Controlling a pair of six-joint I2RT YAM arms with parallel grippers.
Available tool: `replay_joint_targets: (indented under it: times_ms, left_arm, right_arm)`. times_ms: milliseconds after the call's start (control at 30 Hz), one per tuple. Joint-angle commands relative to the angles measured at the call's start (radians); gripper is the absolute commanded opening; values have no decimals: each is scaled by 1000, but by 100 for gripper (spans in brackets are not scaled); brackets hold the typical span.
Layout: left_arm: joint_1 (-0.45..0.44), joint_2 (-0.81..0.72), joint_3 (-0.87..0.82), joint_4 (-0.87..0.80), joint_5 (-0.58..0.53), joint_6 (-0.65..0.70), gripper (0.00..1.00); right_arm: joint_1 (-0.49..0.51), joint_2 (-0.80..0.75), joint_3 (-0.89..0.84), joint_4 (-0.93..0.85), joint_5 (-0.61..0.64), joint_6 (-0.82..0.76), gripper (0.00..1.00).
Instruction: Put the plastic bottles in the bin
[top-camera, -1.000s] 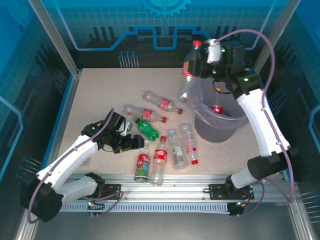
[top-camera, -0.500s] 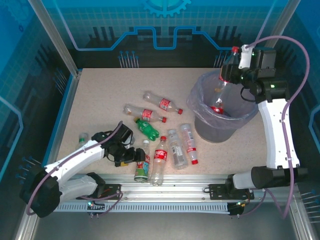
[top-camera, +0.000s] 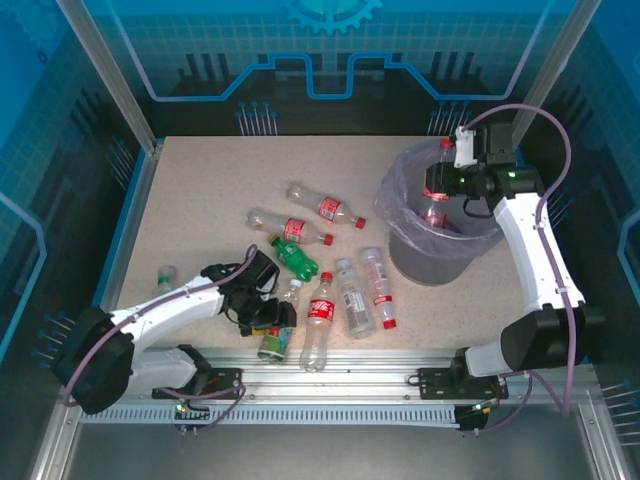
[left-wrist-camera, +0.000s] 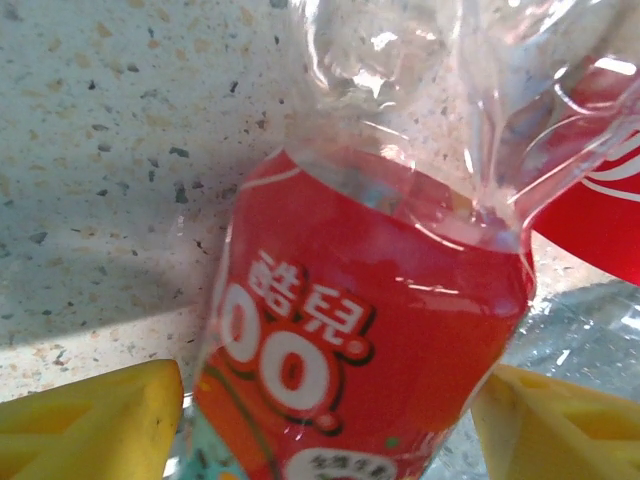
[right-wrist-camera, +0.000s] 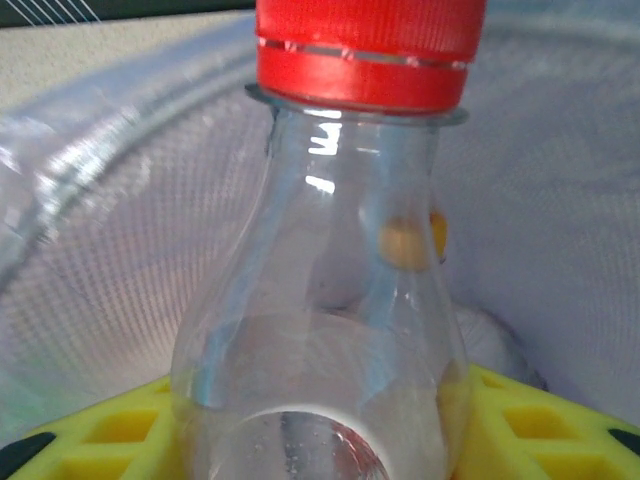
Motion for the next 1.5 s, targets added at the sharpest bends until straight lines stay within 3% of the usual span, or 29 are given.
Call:
replay_joint_targets:
  times_ms: [0, 400, 567, 767, 1000, 1267, 1467]
  left_arm:
    - [-11, 28, -9, 10, -22, -1, 74]
    - [-13, 80, -4, 48, -67, 2, 63]
    - [-11, 105, 1, 76, -86, 2, 58]
    - [-11, 121, 27, 69, -104, 14, 51]
    - [-7, 108, 78, 13, -128, 36, 45]
    - [22, 22, 166, -85, -171, 83, 38]
    - [47, -64, 278, -102, -226, 172, 37]
  right_arm:
    - [-3, 3, -53, 48, -23, 4, 53]
    - [-2, 35, -201, 124, -46, 6, 56]
    - [-3, 43, -211, 130, -47, -1, 65]
    - [-3, 24, -171, 93, -62, -13, 80]
    - [-5, -17, -75, 5, -45, -34, 88]
    - [-19, -106, 1, -66, -61, -36, 92]
    - [13, -198, 27, -66, -168, 15, 91]
